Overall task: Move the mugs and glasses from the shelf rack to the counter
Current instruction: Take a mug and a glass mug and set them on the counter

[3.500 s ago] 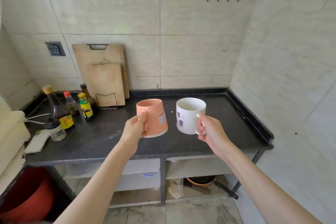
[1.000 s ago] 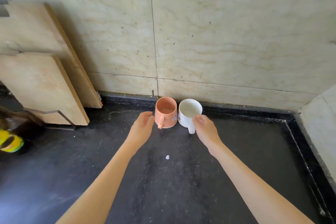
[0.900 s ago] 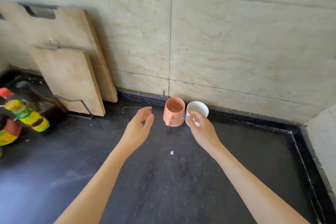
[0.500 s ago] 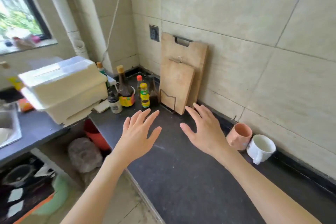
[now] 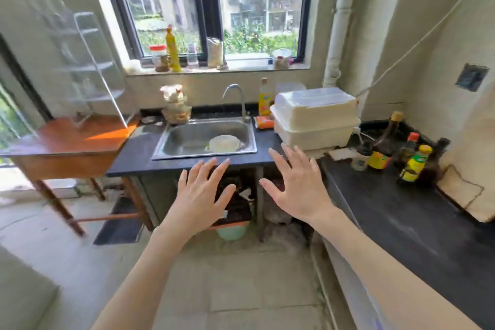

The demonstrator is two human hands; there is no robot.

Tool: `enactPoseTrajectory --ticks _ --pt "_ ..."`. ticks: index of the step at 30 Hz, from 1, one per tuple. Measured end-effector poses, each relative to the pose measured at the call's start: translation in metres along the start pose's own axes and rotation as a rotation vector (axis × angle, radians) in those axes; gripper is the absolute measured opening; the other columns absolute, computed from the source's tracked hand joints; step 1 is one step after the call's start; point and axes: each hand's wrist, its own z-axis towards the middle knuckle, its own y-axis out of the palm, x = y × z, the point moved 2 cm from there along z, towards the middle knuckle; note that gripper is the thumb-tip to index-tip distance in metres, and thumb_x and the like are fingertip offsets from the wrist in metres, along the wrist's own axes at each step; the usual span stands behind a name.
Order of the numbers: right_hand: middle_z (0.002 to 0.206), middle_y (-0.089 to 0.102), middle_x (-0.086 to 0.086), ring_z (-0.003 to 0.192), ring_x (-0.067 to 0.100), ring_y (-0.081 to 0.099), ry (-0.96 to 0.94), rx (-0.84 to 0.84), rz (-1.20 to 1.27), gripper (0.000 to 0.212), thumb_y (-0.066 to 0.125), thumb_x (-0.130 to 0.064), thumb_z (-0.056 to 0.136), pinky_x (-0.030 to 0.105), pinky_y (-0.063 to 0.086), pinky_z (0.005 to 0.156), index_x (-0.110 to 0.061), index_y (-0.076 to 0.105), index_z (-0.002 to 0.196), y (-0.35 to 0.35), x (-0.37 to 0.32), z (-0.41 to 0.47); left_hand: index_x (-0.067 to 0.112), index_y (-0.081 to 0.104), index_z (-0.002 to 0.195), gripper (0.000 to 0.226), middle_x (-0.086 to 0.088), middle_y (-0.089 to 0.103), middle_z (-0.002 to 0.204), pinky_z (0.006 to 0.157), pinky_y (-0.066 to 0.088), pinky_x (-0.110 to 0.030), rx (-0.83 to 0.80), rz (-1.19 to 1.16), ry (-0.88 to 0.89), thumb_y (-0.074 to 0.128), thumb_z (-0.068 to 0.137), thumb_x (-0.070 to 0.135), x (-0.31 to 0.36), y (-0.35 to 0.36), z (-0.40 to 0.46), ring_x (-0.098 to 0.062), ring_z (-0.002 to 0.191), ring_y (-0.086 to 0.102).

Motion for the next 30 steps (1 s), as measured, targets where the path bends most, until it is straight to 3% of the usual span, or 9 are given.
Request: enactPoseTrajectory --ticks 6,14,20,30 --pt "0.156 0.016 0.006 0.145 0.025 0.006 -0.203 -0.055 0.087 0.067 0.04 -0.055 0.088 0.054 0.011 0.115 -0.027 0.018 0.146 0.049 -0.153 0.043 0.034 0.013 0.145 0.058 -0.002 0.018 0.155 0.116 0.006 -0.048 0.06 0.018 -0.207 0.031 0.092 0.05 -0.134 -0.055 -0.052 -0.022 0.143 0.005" --pt "0.158 0.013 0.004 0.146 0.023 0.003 -0.361 -0.125 0.174 0.065 0.041 -0.053 0.089 0.055 0.008 0.116 -0.03 0.018 0.145 0.117 -0.279 0.108 0.034 0.016 0.143 0.055 0.001 0.019 0.154 0.115 0.007 -0.046 0.112 0.07 -0.454 0.03 0.093 0.048 -0.279 -0.091 -0.082 -0.021 0.142 0.007" --pt "0.158 0.014 0.003 0.146 0.024 0.004 -0.406 -0.153 0.23 0.067 0.042 -0.055 0.088 0.056 0.009 0.114 -0.031 0.017 0.145 0.181 -0.338 0.187 0.034 0.011 0.144 0.057 0.001 0.011 0.156 0.117 0.003 -0.049 0.02 0.119 -0.515 0.032 0.093 0.047 -0.371 -0.095 -0.038 -0.023 0.143 0.0" --pt "0.157 0.016 0.0 0.145 0.024 0.007 -0.415 -0.197 0.264 0.067 0.037 -0.06 0.087 0.054 0.009 0.114 -0.036 0.013 0.144 0.273 -0.419 0.357 0.03 0.012 0.146 0.056 -0.001 0.012 0.156 0.117 0.004 -0.045 0.016 0.075 -0.578 0.032 0.095 0.042 -0.518 -0.12 0.07 -0.021 0.144 0.0"
